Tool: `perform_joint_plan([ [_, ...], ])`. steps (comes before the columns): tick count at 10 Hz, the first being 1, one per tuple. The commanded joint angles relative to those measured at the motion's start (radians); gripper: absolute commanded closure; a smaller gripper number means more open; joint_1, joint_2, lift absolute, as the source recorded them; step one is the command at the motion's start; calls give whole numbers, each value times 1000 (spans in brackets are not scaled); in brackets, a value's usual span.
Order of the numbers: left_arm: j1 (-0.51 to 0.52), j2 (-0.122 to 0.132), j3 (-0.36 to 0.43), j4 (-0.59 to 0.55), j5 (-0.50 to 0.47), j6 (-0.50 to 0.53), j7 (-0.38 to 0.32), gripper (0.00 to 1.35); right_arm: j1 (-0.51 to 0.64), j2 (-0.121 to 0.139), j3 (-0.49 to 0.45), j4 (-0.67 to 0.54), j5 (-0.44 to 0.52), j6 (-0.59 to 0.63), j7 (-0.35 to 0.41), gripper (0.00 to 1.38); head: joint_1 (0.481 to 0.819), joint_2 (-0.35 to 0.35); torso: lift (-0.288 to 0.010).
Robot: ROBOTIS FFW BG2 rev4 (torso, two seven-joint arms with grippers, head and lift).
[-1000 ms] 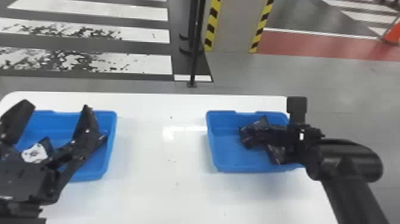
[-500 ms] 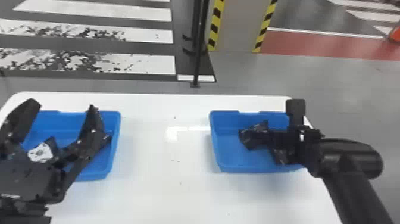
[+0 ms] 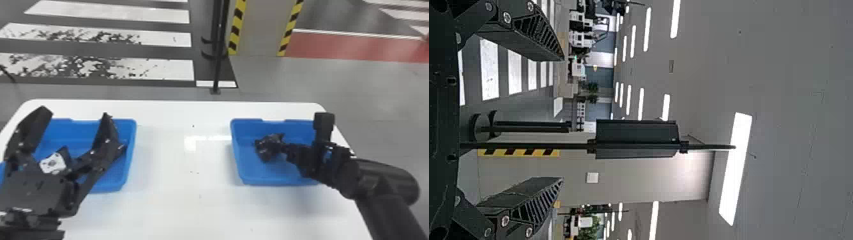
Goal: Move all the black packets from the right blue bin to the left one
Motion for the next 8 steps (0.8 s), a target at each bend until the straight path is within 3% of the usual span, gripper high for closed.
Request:
perform_joint_plan([
  [1, 0, -1, 1, 2, -2, -15, 0, 185, 58, 13, -35, -76, -111, -30, 4, 1147, 695, -124, -140],
  [6, -7, -3, 1, 36, 2, -71, 0, 185, 139, 33, -37, -237, -530, -106, 53, 1145, 695, -40, -140],
  [8, -19, -1, -15, 43, 10, -76, 0, 182, 117, 38, 34, -228, -767, -106, 93, 1145, 695, 7, -140],
])
